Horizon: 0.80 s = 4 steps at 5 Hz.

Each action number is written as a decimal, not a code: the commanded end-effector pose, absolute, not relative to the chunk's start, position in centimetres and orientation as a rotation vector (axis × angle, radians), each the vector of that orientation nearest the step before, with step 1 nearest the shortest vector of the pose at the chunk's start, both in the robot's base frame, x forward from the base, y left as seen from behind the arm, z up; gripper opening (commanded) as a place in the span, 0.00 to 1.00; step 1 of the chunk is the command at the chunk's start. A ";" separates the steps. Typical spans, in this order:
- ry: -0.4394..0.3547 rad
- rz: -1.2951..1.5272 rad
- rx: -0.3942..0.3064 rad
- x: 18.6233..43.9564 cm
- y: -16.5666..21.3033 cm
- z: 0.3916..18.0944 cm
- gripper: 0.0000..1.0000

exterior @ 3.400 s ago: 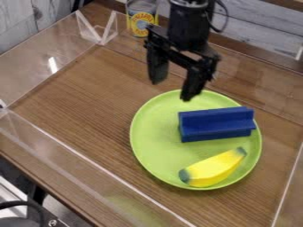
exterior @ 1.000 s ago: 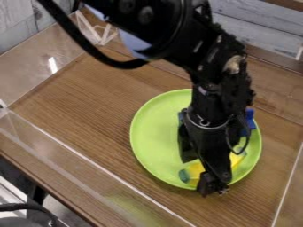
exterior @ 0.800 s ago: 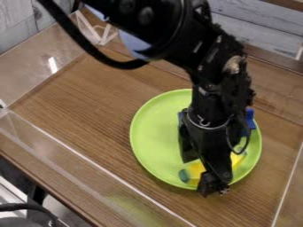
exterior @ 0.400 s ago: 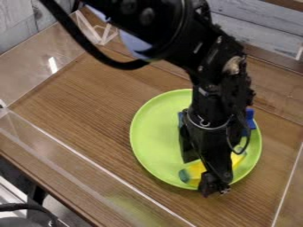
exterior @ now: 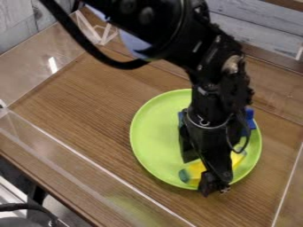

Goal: Remove the banana from inside the green plate and put it on the table

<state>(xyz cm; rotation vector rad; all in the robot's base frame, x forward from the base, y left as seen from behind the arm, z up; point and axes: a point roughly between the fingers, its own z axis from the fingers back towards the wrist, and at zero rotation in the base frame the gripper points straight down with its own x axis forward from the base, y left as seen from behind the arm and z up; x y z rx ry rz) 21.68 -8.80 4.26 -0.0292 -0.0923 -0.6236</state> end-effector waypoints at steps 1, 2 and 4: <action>-0.120 -0.612 -0.030 22.2 -8.7 4.8 1.00; -0.125 -0.614 -0.030 22.3 -8.6 4.5 0.00; -0.126 -0.620 -0.027 22.5 -8.4 4.6 0.00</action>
